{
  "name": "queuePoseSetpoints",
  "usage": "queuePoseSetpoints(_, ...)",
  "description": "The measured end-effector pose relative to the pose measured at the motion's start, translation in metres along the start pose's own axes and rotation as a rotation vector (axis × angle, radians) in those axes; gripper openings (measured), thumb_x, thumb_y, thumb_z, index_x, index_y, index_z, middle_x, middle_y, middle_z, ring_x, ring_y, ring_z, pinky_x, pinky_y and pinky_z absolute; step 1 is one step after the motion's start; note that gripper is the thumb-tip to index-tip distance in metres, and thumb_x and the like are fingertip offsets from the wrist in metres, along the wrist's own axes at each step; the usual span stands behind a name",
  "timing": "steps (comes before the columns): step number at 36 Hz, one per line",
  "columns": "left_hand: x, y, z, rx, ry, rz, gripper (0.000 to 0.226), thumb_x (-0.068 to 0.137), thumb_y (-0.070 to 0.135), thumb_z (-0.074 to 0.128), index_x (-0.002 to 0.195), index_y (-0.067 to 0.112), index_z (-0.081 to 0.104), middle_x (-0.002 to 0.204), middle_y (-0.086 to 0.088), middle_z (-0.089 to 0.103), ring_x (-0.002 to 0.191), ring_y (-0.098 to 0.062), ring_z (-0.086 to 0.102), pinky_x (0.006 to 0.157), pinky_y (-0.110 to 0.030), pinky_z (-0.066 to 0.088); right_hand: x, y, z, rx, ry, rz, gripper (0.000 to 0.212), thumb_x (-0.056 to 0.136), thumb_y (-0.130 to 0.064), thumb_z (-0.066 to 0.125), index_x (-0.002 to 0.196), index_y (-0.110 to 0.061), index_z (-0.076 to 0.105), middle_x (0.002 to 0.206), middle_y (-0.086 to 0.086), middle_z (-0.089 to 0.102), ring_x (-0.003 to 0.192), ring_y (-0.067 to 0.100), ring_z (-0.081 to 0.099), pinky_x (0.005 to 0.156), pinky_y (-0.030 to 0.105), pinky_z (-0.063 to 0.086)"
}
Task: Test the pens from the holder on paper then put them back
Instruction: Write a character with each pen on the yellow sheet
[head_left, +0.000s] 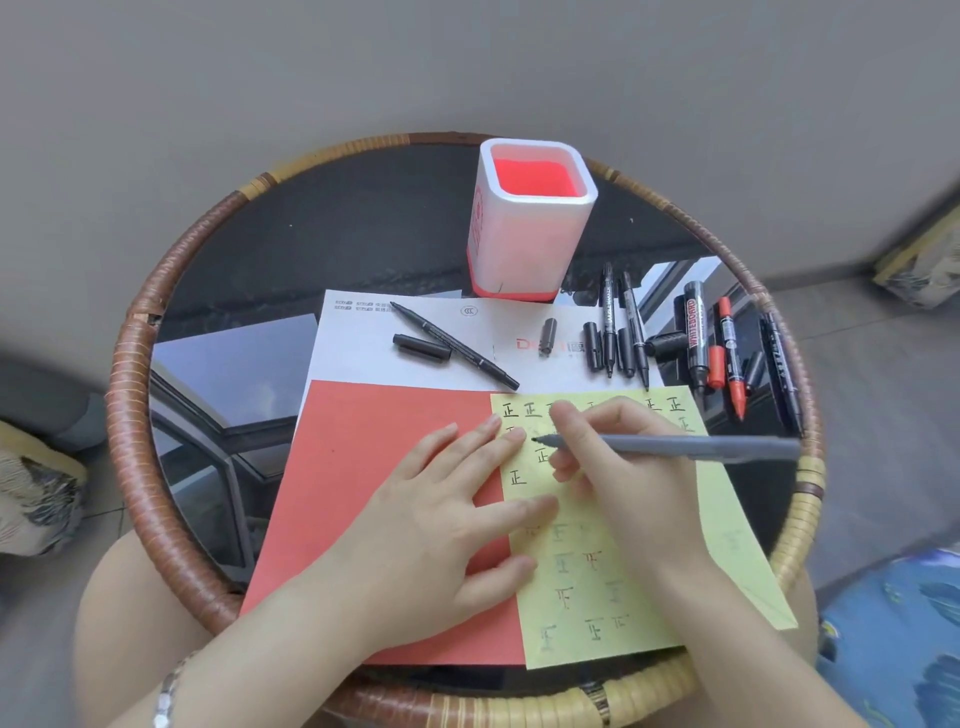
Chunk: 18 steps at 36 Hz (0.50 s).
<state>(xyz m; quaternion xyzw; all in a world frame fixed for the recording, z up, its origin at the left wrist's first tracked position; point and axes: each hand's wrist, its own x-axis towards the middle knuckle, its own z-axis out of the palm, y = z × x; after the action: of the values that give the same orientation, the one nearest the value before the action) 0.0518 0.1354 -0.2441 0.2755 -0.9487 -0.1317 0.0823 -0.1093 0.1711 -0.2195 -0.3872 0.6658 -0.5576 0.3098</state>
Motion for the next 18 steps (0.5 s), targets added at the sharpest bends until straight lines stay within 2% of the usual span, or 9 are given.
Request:
queuePoseSetpoints(4,0.0,0.0,0.0,0.008,-0.014,-0.006,0.039,0.083,0.051,0.042,0.116,0.04,0.06,0.141,-0.01,0.045,0.134,-0.026,0.037,0.106,-0.041,0.02,0.0,0.008,0.001,-0.091,0.144,-0.04,0.042,0.077,-0.03,0.07,0.048,-0.007,0.051,0.039,0.005,0.055,0.037,0.009,0.048,0.05,0.014,0.042)
queuePoseSetpoints(7,0.0,0.0,0.0,-0.004,-0.019,-0.006,0.039,0.084,0.051,0.042,0.117,0.039,0.059,0.141,-0.011,0.044,0.134,-0.026,0.036,0.106,-0.042,0.02,0.0,0.014,0.002,-0.163,0.183,-0.08,0.044,0.08,-0.023,0.068,0.046,-0.003,0.049,0.036,0.003,0.052,0.037,0.006,0.047,0.052,0.014,0.041)
queuePoseSetpoints(11,0.0,0.0,0.0,-0.008,-0.02,-0.005,0.039,0.084,0.051,0.041,0.116,0.039,0.059,0.141,-0.011,0.044,0.134,-0.026,0.037,0.106,-0.042,0.02,0.0,0.019,0.005,-0.232,0.174,-0.126,0.038,0.078,-0.019,0.066,0.049,0.0,0.051,0.045,0.009,0.056,0.041,0.014,0.05,0.056,0.025,0.044)
queuePoseSetpoints(18,0.001,0.0,0.0,-0.002,-0.023,-0.003,0.04,0.085,0.051,0.04,0.117,0.038,0.059,0.142,-0.011,0.043,0.134,-0.026,0.035,0.106,-0.042,0.02,-0.001,0.018,0.006,-0.237,0.145,-0.16,0.036,0.074,-0.026,0.06,0.048,-0.001,0.052,0.048,0.007,0.058,0.042,0.014,0.051,0.054,0.024,0.043)
